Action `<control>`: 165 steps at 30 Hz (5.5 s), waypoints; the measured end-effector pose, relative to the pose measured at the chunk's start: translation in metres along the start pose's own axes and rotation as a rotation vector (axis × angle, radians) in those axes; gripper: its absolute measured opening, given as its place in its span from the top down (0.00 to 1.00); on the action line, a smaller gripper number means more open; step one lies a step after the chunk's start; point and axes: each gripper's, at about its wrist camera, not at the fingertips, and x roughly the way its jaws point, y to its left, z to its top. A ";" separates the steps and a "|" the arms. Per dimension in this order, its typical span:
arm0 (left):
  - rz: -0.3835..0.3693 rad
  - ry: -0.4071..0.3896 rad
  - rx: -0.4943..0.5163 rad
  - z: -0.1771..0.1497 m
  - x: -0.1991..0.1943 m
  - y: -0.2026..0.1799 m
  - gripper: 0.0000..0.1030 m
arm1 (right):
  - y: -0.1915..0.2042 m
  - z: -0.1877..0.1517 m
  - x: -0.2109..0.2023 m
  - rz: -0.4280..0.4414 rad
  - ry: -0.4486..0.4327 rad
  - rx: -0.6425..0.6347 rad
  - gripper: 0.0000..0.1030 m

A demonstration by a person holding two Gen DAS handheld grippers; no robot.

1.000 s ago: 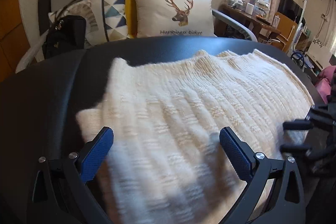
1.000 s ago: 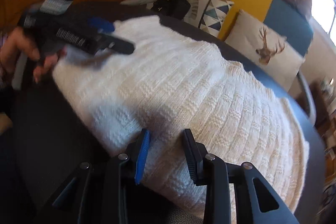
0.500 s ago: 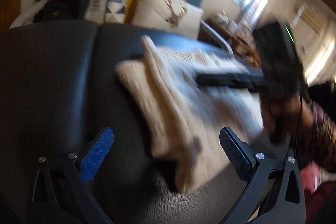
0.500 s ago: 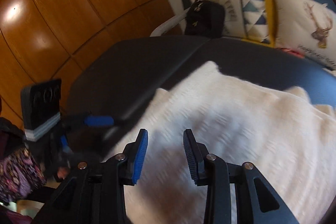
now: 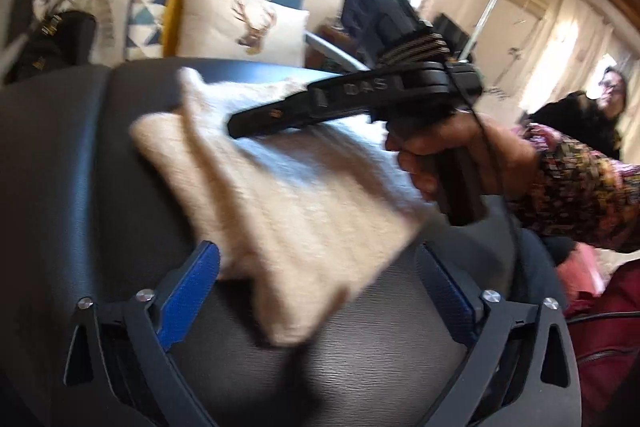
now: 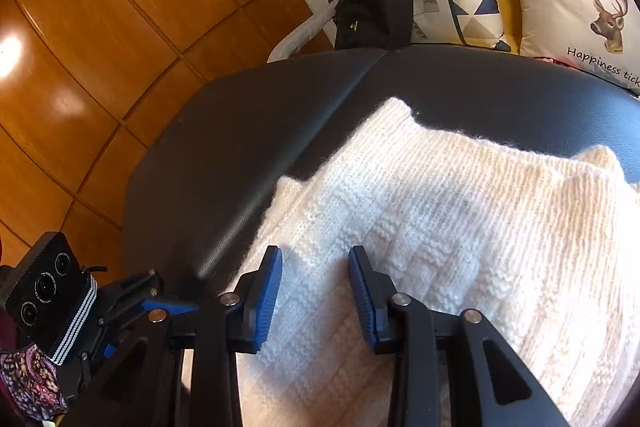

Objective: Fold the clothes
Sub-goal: 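Pinch the folded sweater edge with the left gripper while the right gripper presses it, then press the folded sweater flat with both open grippers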

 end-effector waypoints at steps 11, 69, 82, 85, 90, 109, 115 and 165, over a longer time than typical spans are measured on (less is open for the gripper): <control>-0.073 -0.073 -0.029 0.005 0.001 -0.005 0.11 | 0.001 -0.010 -0.002 -0.003 0.006 -0.013 0.66; 0.040 -0.056 -0.340 -0.050 -0.046 0.004 0.64 | -0.001 -0.027 -0.072 0.004 -0.247 0.038 0.52; 0.292 -0.288 -0.160 0.056 -0.005 -0.047 0.31 | -0.140 -0.085 -0.200 -0.468 -0.337 0.275 0.50; 0.330 -0.220 -0.223 0.090 0.039 -0.030 0.31 | -0.145 -0.088 -0.210 -0.454 -0.374 0.286 0.50; 0.493 -0.085 -0.379 0.096 0.081 0.011 0.33 | -0.164 -0.092 -0.222 -0.488 -0.387 0.312 0.49; 0.459 -0.078 -0.268 0.072 0.060 0.002 0.34 | -0.157 -0.119 -0.212 -0.588 -0.237 0.222 0.49; 0.431 -0.050 -0.257 0.056 0.037 -0.007 0.34 | -0.132 -0.141 -0.220 -0.539 -0.225 0.248 0.49; 0.738 0.080 -0.283 0.091 0.064 0.007 0.19 | -0.126 -0.133 -0.207 -0.722 -0.200 0.199 0.30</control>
